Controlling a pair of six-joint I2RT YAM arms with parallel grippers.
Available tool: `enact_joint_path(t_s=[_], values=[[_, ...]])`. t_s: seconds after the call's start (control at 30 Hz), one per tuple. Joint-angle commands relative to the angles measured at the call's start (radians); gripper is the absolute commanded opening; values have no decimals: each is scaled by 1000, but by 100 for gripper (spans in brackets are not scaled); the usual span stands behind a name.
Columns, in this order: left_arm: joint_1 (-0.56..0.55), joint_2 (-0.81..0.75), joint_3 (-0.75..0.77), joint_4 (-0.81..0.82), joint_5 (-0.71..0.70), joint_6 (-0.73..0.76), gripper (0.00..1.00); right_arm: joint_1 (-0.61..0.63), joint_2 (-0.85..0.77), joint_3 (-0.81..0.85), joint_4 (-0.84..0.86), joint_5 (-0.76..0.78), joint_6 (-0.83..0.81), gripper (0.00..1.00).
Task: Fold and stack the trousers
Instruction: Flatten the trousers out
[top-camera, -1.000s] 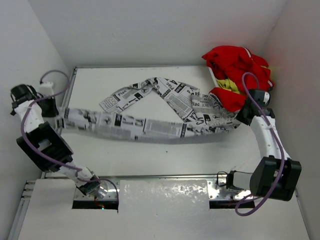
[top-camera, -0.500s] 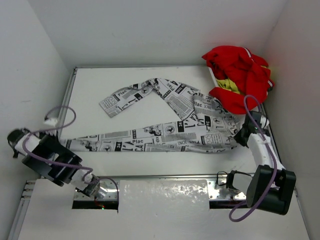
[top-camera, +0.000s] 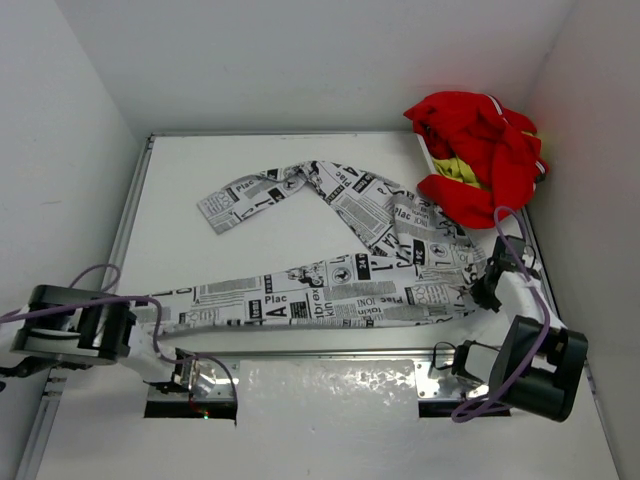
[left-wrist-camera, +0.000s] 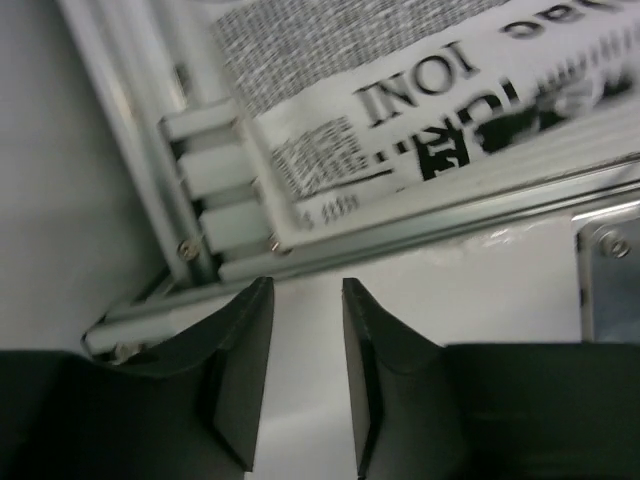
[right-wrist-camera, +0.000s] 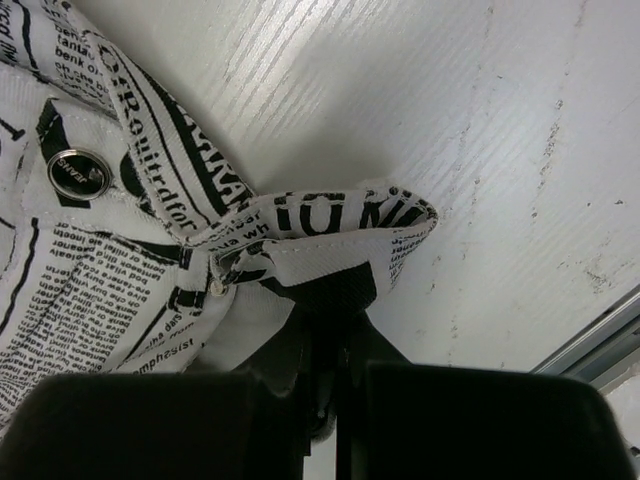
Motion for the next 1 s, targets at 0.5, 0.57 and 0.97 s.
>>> enact_joint_path(t_s=[0.5,0.57,0.97], values=[[6,-110,-33,-133,21,459,47,-12,76,122,-28,35,-76,0],[-43,-184,-91,-99,47,359,47,-12,51,136,-64,49,-76,0],[-469,-147,54,191,87,-679,41,6,-110,8,-352,141,183,9]])
